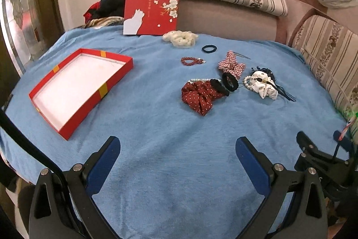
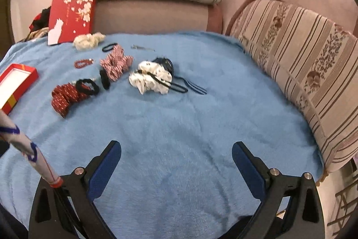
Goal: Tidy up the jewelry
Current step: 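Move both tools toward the scrunchies on the blue cloth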
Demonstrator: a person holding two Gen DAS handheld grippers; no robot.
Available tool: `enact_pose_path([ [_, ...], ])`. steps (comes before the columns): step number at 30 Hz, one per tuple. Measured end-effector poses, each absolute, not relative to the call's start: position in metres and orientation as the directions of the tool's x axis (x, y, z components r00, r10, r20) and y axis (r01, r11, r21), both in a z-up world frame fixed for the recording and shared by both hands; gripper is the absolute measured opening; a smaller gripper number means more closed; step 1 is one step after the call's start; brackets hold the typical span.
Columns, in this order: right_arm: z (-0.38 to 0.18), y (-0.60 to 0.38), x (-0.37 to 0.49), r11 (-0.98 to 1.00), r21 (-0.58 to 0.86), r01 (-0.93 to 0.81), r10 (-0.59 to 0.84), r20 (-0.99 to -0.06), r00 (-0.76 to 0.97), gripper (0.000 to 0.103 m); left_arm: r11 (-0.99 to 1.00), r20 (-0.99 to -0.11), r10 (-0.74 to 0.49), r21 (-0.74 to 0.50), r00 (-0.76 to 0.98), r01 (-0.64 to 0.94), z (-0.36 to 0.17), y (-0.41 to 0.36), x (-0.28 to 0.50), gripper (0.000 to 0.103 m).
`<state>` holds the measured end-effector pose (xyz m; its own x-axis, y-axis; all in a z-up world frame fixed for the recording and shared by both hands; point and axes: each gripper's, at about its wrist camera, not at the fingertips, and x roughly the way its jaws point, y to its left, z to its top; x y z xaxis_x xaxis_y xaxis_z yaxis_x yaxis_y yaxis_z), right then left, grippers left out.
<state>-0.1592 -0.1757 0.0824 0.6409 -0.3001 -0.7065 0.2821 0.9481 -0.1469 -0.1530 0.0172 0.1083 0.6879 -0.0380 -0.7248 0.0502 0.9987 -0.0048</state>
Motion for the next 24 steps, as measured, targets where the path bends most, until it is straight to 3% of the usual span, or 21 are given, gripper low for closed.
enact_pose_path([
  [13,0.075,-0.172,-0.163,0.956,-0.17,0.239,-0.284,-0.736,0.615,0.101,0.997,-0.68,0.048,0.082,0.731,0.011,0.112,0.016,-0.16,0.103],
  [24,0.064,-0.164,-0.158,0.963,-0.186,0.196,-0.268,-0.755,0.598,0.101,0.996,-0.744,0.049,0.084,0.667,0.021,0.096,0.02,-0.147,0.103],
])
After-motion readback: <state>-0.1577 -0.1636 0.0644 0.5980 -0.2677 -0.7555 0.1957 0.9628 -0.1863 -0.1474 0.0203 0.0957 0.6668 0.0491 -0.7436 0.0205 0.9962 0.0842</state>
